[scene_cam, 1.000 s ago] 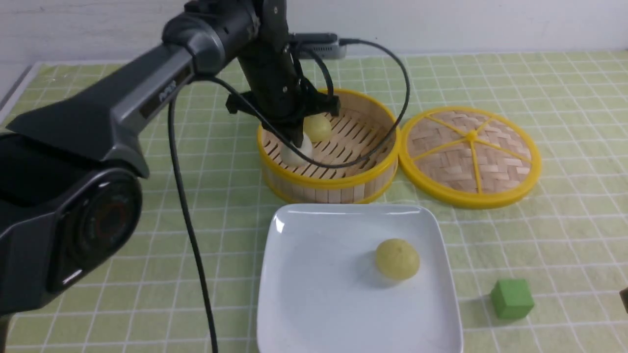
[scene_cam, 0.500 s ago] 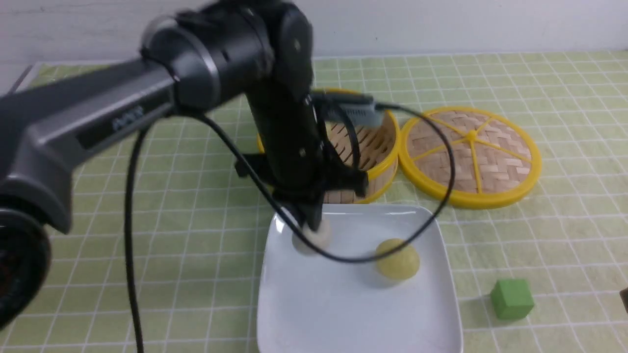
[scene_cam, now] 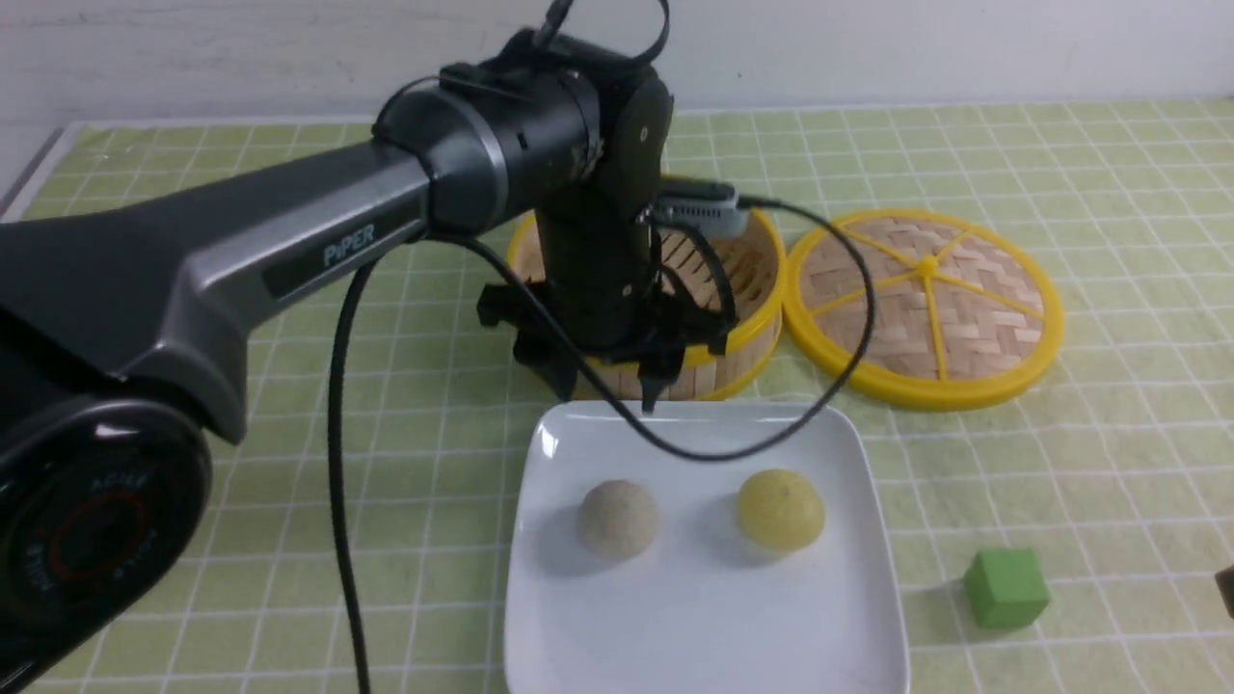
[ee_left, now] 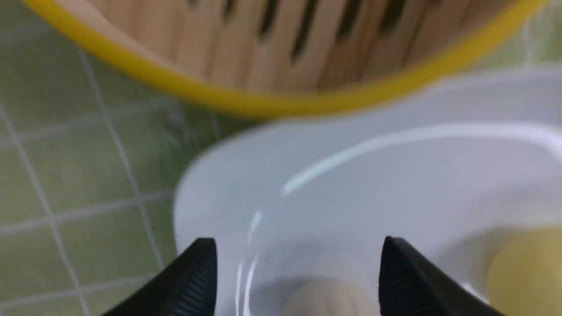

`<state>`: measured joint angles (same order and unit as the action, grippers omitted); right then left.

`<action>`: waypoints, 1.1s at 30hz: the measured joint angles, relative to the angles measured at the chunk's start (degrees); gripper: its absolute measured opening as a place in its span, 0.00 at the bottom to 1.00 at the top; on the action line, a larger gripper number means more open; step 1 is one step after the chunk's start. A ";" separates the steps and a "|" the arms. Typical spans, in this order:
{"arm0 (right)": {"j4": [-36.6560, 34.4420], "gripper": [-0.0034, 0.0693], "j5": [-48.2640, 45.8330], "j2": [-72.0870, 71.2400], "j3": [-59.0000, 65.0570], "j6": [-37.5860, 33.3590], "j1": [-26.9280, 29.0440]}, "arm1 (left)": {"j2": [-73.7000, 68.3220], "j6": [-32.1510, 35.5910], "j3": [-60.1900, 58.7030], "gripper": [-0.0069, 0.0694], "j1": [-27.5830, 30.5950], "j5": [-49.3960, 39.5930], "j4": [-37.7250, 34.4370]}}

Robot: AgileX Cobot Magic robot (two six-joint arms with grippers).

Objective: Put the steamed buns into the plate on the green tablecloth.
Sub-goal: 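Reach into the bamboo steamer and grasp a bun with the left gripper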

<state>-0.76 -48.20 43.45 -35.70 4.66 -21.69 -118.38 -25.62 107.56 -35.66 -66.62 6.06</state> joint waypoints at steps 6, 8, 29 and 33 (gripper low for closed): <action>0.00 0.14 0.06 0.00 0.00 0.00 0.00 | -6.24 -2.22 18.52 0.69 6.29 -0.07 -4.54; 0.00 0.14 0.24 0.00 0.00 0.00 0.00 | -10.53 -0.75 23.99 0.67 9.07 -0.09 -8.91; 0.00 0.18 2.96 0.00 0.00 0.02 0.00 | -28.88 7.41 37.62 0.53 13.65 7.57 -15.42; 0.00 0.18 3.01 0.00 0.00 0.02 0.00 | -29.49 7.41 37.83 0.32 13.65 6.27 -15.04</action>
<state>-0.76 -45.18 43.45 -35.70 4.68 -21.69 -147.88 -18.20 145.38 -22.02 -60.35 -8.98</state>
